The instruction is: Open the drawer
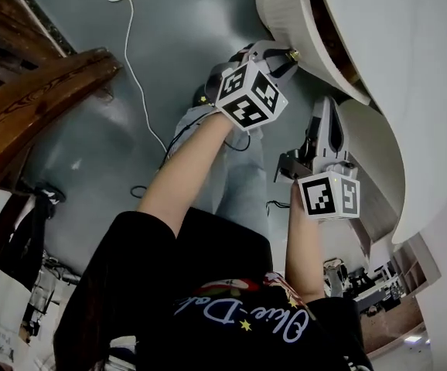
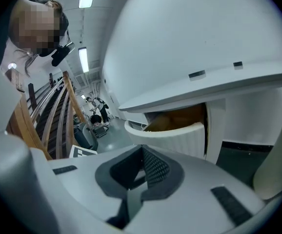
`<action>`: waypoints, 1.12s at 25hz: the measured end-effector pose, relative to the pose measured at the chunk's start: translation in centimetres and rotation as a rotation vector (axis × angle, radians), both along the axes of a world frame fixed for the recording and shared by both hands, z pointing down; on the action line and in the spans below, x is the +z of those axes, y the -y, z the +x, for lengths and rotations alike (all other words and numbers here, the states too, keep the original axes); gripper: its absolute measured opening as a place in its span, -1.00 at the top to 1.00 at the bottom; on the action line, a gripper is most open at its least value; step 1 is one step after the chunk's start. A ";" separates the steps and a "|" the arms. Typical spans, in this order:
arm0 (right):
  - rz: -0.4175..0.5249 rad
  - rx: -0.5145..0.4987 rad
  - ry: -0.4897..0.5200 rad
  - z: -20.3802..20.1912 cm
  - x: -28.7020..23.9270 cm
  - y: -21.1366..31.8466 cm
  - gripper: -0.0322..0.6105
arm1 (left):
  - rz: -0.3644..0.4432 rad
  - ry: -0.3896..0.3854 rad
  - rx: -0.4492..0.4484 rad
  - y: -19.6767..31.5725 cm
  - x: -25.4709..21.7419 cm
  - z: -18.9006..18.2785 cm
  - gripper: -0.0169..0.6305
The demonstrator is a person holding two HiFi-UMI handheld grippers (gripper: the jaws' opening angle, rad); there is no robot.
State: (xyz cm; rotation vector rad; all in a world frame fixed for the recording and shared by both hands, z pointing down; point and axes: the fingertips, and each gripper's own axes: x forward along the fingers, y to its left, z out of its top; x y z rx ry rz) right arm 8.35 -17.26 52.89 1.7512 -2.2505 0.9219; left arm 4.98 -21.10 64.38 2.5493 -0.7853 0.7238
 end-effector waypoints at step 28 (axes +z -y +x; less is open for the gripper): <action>0.041 0.025 -0.005 1.4 -2.8 -5.5 0.90 | -0.010 0.052 -0.001 -4.3 -0.1 -3.2 0.65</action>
